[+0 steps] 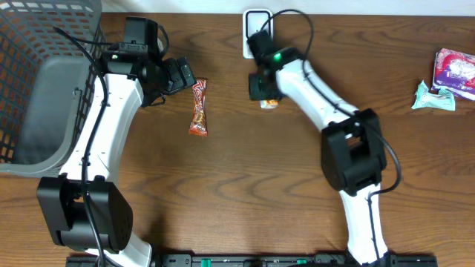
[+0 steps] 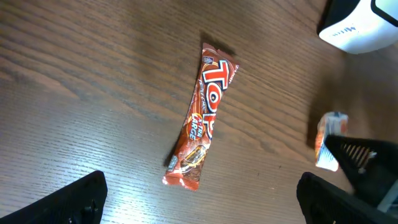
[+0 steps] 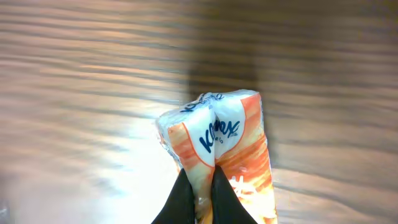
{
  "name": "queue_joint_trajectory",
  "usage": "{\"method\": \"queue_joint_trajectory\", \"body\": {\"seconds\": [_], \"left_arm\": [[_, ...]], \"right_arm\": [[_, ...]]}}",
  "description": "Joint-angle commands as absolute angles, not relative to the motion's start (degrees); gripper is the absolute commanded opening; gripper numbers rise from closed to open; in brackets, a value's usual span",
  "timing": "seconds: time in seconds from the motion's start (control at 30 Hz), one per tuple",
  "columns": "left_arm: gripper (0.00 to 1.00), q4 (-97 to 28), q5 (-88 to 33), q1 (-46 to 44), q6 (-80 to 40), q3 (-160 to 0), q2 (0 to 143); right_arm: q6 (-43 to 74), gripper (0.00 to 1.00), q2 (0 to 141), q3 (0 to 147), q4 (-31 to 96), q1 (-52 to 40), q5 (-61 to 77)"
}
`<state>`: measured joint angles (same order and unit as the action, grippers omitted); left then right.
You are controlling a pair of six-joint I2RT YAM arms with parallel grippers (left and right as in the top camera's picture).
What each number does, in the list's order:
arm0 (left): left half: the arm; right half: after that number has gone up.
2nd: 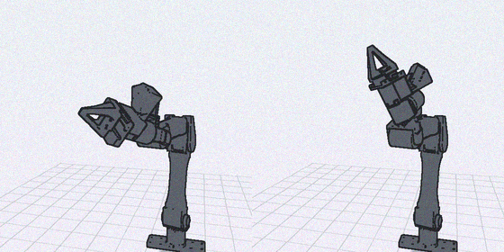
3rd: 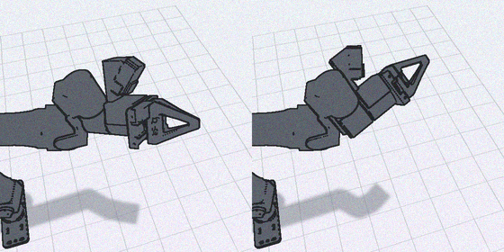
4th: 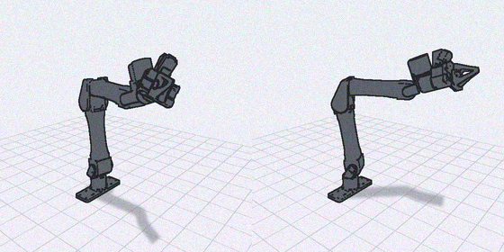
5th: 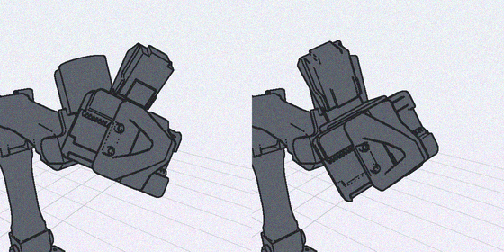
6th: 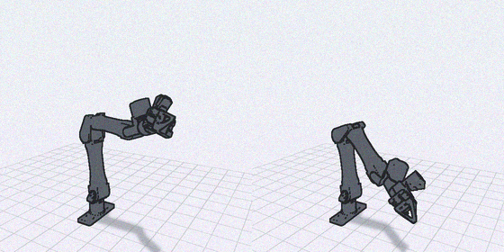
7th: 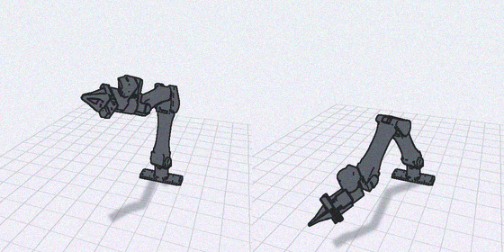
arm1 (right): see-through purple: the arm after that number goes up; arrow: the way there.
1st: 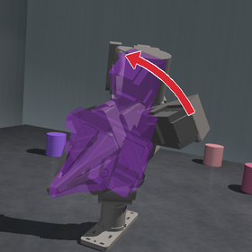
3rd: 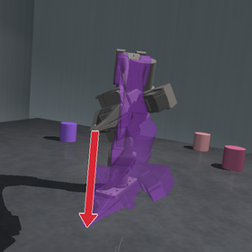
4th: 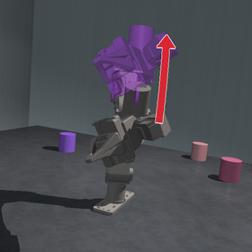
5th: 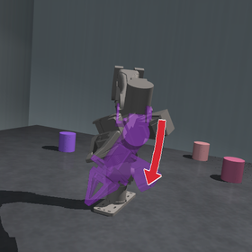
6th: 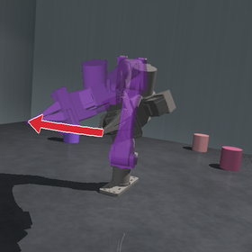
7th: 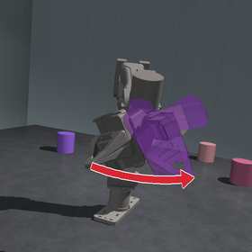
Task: Scan the item barcode
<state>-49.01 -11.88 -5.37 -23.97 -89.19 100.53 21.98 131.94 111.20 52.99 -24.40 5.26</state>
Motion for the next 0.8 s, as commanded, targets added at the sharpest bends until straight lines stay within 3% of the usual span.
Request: {"method": "queue_joint_trajectory", "body": {"seconds": [0.0, 0.3, 0.6, 0.77], "left_arm": [[0.98, -49.06, -11.94, -5.32, -23.66, -89.78, 100.84], [0.98, -49.06, -11.92, -5.32, -23.68, -89.78, 100.84], [0.98, -49.06, -11.92, -5.32, -23.68, -89.78, 100.84], [0.98, -49.06, -11.92, -5.32, -23.66, -89.78, 100.84]], "right_arm": [[18.15, 0.01, 130.76, 111.35, 53.15, -19.84, 30.09], [21.78, 0.01, 130.85, 101.91, 46.72, -12.82, 49.6], [20.45, 0.01, 130.85, 94.28, 41.56, -6.81, 45.47], [15.33, 0.15, 130.72, 96.27, 43.16, -3.33, 43.35]]}}
